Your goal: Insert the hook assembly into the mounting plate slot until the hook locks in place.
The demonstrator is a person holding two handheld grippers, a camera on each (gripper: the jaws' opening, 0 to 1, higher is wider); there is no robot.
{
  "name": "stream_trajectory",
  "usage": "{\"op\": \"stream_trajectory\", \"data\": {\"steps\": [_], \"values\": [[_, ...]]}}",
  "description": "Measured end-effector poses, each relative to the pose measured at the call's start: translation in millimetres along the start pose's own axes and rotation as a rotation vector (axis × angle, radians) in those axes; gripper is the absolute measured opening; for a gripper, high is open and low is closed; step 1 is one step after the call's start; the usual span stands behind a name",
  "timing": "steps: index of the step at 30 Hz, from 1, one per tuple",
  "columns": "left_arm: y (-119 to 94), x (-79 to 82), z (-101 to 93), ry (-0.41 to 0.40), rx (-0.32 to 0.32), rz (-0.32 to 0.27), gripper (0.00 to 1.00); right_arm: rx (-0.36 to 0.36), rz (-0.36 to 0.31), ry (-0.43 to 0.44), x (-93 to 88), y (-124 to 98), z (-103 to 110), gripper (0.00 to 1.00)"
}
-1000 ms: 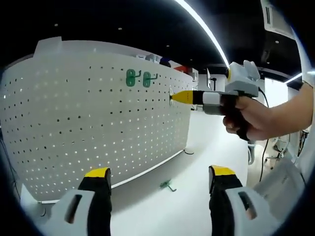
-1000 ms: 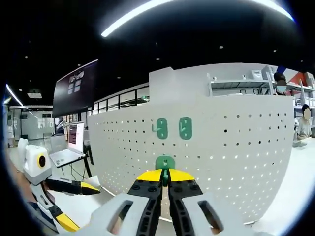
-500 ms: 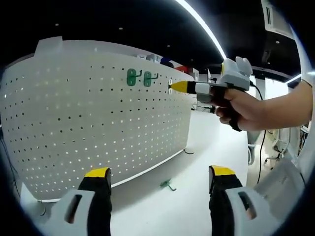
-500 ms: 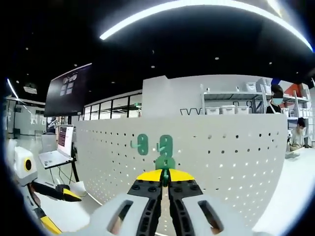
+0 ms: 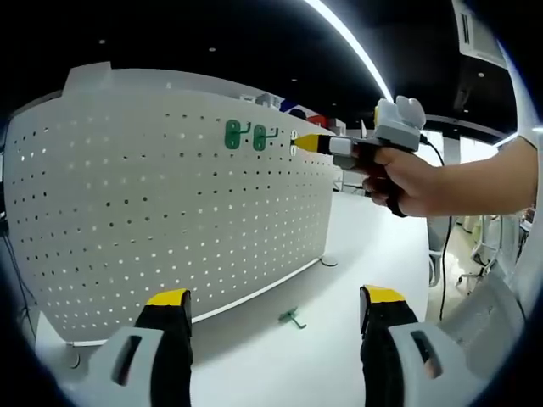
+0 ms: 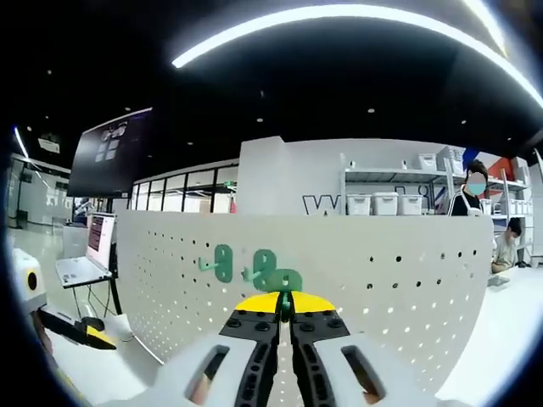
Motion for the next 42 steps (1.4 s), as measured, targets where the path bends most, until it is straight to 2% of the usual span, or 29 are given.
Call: {"op": "stream_trajectory", "data": {"steps": [26, 42], "values": [[-12, -3.0, 3.9, -0.012, 0.014, -0.006, 0.83, -0.055, -0.030, -0.057, 4.9, 23, -24, 0.01], [-15, -4.8, 7.4, -0.016, 0.024, 0.001, 0.81, -0.053, -0.017, -0.056, 0.1, 30, -23, 0.01]]}}
Point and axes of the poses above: the point that each gripper's makers call its tool centre point, and the gripper's own axes: y roughly forward along the fingers, z roughly to its left, x roughly out of its top, the point moved 9 cm from there along -y, roughly backward along the fingers, and after that the axes turned 12 degrees about -y, right-handed, at the moved point
